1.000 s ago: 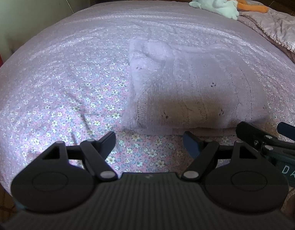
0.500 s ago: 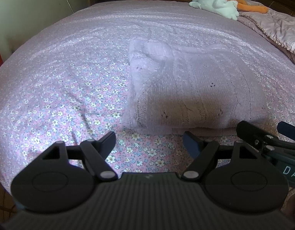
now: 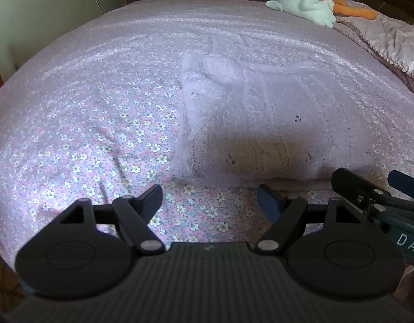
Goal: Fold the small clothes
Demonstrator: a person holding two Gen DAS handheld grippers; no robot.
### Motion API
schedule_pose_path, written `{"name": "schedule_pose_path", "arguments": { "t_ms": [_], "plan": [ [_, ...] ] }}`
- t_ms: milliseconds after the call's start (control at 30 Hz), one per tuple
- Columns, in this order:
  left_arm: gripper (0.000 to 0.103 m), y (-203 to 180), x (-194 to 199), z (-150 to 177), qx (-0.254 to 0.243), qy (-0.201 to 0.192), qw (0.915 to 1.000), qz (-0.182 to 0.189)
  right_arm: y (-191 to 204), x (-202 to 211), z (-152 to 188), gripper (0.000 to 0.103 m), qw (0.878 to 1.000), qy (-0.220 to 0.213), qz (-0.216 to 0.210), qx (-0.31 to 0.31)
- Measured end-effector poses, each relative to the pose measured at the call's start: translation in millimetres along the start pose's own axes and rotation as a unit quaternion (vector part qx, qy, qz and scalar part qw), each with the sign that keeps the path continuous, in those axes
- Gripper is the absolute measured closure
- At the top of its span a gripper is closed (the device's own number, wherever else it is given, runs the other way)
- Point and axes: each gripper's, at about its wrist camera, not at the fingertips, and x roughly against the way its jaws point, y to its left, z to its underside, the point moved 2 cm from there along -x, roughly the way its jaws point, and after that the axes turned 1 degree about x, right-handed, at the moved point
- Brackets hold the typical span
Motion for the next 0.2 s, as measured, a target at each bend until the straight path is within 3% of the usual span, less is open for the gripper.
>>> {"name": "schedule_pose_path", "arguments": {
  "t_ms": [200],
  "plan": [
    [0.024, 1.3, 1.3, 0.0, -0.002, 0.001, 1.0000, -0.001, 0.8, 1.7, -0.1, 0.000, 1.000, -0.003, -0.001, 0.002]
  ]
}}
